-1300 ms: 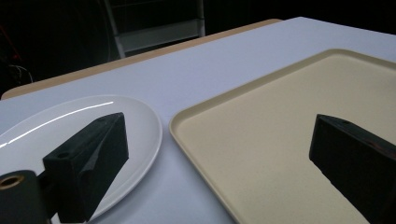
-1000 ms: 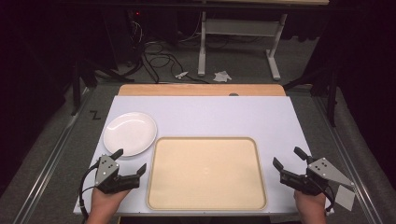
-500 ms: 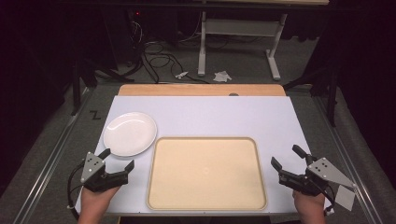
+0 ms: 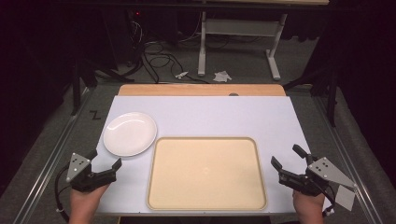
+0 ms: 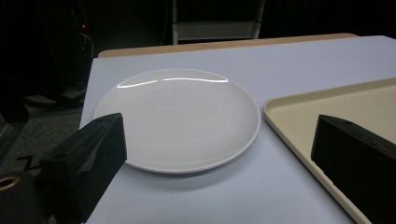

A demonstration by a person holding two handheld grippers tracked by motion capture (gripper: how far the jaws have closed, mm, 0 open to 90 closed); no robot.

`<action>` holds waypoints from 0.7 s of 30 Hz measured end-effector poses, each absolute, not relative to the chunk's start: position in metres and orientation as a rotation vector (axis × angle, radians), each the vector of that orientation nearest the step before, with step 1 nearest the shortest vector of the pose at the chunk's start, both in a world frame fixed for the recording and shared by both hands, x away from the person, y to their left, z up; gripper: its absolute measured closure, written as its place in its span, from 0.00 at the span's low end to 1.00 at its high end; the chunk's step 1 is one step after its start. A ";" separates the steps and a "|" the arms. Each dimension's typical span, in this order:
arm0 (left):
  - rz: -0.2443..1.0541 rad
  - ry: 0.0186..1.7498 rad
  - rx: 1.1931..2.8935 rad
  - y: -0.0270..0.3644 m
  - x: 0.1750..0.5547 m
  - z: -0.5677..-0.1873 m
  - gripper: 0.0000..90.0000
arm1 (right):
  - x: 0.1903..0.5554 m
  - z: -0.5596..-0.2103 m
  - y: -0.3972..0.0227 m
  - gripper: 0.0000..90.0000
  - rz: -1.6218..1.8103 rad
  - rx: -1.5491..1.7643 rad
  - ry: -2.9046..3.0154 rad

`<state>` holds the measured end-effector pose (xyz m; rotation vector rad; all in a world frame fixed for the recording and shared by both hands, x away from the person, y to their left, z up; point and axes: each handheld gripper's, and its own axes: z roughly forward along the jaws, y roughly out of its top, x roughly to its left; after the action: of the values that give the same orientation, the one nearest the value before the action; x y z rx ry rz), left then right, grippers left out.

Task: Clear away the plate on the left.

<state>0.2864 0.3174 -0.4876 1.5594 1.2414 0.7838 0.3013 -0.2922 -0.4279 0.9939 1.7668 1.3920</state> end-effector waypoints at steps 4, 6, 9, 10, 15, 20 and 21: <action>0.786 1.235 1.588 0.314 0.288 -0.489 0.04 | 0.302 -0.428 -0.294 0.18 1.388 1.003 1.757; 0.771 1.238 1.592 0.313 0.289 -0.489 0.04 | 0.302 -0.428 -0.294 0.18 1.390 1.007 1.753; 0.722 1.239 1.580 0.308 0.290 -0.489 0.04 | 0.302 -0.428 -0.296 0.18 1.392 1.015 1.749; 0.741 1.235 1.607 0.305 0.291 -0.489 0.04 | 0.302 -0.428 -0.296 0.18 1.396 1.017 1.749; 0.787 1.205 1.808 0.287 0.306 -0.489 0.06 | 0.304 -0.430 -0.298 0.18 1.386 1.023 1.756; 0.816 1.183 1.972 0.273 0.322 -0.492 0.08 | 0.304 -0.431 -0.302 0.18 1.398 1.025 1.752; 0.834 1.169 2.021 0.270 0.327 -0.494 0.09 | 0.304 -0.431 -0.303 0.18 1.394 1.024 1.754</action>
<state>0.3268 0.2702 -0.4943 2.0210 1.1686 0.8338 0.3042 -0.3028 -0.4309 1.0239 1.7542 1.3939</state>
